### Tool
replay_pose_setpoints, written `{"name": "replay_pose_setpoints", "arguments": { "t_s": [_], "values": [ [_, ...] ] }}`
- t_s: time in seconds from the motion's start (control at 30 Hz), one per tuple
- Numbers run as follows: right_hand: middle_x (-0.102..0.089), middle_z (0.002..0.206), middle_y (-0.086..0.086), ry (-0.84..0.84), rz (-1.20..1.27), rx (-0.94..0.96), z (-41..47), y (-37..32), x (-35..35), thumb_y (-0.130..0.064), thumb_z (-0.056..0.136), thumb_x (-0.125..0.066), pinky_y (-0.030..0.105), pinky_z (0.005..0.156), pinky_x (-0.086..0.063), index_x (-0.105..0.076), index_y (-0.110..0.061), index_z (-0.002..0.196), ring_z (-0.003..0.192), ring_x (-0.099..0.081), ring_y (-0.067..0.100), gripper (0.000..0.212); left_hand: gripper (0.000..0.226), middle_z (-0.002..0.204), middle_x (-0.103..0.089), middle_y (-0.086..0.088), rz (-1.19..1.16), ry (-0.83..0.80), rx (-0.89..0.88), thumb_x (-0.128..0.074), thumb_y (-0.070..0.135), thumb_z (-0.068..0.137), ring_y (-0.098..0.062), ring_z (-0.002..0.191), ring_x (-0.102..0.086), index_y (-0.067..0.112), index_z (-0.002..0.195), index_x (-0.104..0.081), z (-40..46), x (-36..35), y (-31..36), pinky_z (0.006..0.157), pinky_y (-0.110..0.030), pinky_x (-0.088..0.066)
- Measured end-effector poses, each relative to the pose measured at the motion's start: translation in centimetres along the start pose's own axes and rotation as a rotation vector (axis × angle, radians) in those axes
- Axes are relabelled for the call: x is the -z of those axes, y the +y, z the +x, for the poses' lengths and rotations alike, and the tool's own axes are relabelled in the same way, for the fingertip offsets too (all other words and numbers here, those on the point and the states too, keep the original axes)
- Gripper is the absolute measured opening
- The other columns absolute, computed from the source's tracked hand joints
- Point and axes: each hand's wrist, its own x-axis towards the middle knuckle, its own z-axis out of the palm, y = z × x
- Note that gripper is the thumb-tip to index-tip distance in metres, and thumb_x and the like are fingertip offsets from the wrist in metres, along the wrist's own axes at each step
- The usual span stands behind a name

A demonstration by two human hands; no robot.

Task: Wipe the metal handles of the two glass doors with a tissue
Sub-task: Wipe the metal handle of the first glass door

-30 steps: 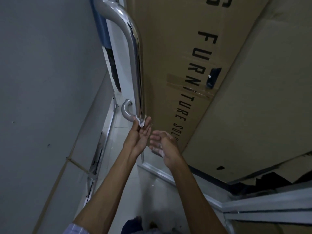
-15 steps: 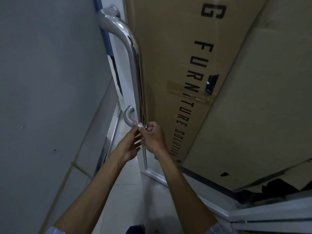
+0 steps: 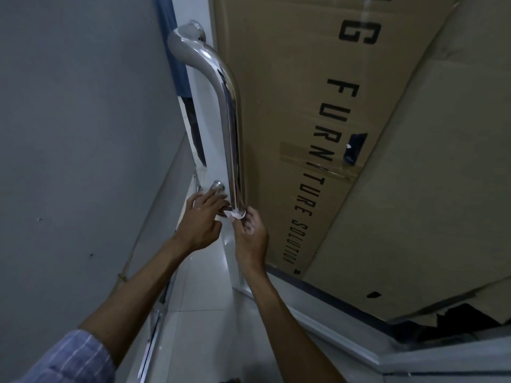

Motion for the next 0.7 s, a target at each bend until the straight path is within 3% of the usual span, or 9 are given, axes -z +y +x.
{"name": "replay_pose_setpoints", "arguments": {
  "t_s": [0.1, 0.2, 0.33, 0.53, 0.63, 0.7],
  "values": [
    [-0.078, 0.11, 0.0, -0.015, -0.046, 0.012, -0.3, 0.2, -0.6, -0.019, 0.098, -0.071, 0.03, 0.092, -0.058, -0.075, -0.014, 0.114, 0.1, -0.073, 0.008, 0.017, 0.058, 0.149, -0.059, -0.011, -0.011, 0.05, -0.01, -0.065, 0.006, 0.073, -0.031, 0.151, -0.04, 0.011, 0.13, -0.067, -0.3, -0.4, 0.2, 0.123, -0.056, -0.019],
    [-0.079, 0.105, -0.002, 0.02, -0.051, 0.009, -0.7, 0.3, -1.1, -0.02, 0.097, -0.072, 0.035, 0.095, -0.058, -0.077, -0.018, 0.105, 0.099, -0.073, 0.008, 0.01, 0.061, 0.153, -0.056, -0.012, -0.038, 0.093, -0.021, -0.059, 0.01, 0.072, -0.031, 0.152, -0.038, 0.009, 0.133, -0.066, -0.5, -0.5, 0.4, 0.123, -0.058, -0.016],
    [-0.078, 0.113, -0.004, 0.052, -0.015, 0.002, -1.1, 1.0, -1.7, -0.027, 0.097, -0.072, 0.042, 0.104, -0.056, -0.076, -0.015, 0.119, 0.111, -0.072, 0.01, 0.025, 0.068, 0.16, -0.046, -0.01, -0.073, 0.111, -0.022, -0.055, 0.012, 0.074, -0.024, 0.156, -0.026, 0.011, 0.141, -0.062, -0.7, -0.6, 0.4, 0.126, -0.057, -0.007],
    [-0.078, 0.116, -0.004, 0.103, 0.018, 0.017, -1.0, 0.1, -1.5, -0.02, 0.096, -0.074, 0.042, 0.105, -0.055, -0.075, -0.02, 0.123, 0.113, -0.071, 0.01, 0.027, 0.068, 0.157, -0.051, -0.008, -0.076, 0.143, -0.022, -0.055, 0.006, 0.068, -0.025, 0.156, -0.028, 0.013, 0.135, -0.066, -0.5, -0.8, 0.1, 0.124, -0.053, -0.003],
    [-0.069, 0.129, 0.001, 0.153, -0.117, 0.082, -0.6, -1.6, -1.5, -0.022, 0.098, -0.072, 0.039, 0.105, -0.055, -0.062, -0.021, 0.142, 0.119, -0.066, 0.011, 0.045, 0.072, 0.154, -0.055, -0.01, -0.08, 0.154, -0.019, -0.055, 0.002, 0.066, -0.029, 0.154, -0.034, 0.014, 0.136, -0.065, -0.3, -0.7, 0.1, 0.123, -0.057, -0.006],
    [-0.062, 0.126, 0.004, 0.141, -0.224, 0.163, 0.2, -3.3, -1.1, -0.02, 0.099, -0.069, 0.031, 0.099, -0.057, -0.058, -0.02, 0.145, 0.11, -0.065, 0.007, 0.047, 0.08, 0.159, -0.049, -0.008, -0.085, 0.14, -0.016, -0.054, 0.001, 0.068, -0.026, 0.156, -0.03, 0.019, 0.146, -0.057, -0.3, -0.8, 0.0, 0.124, -0.057, -0.005]
  ]
}}
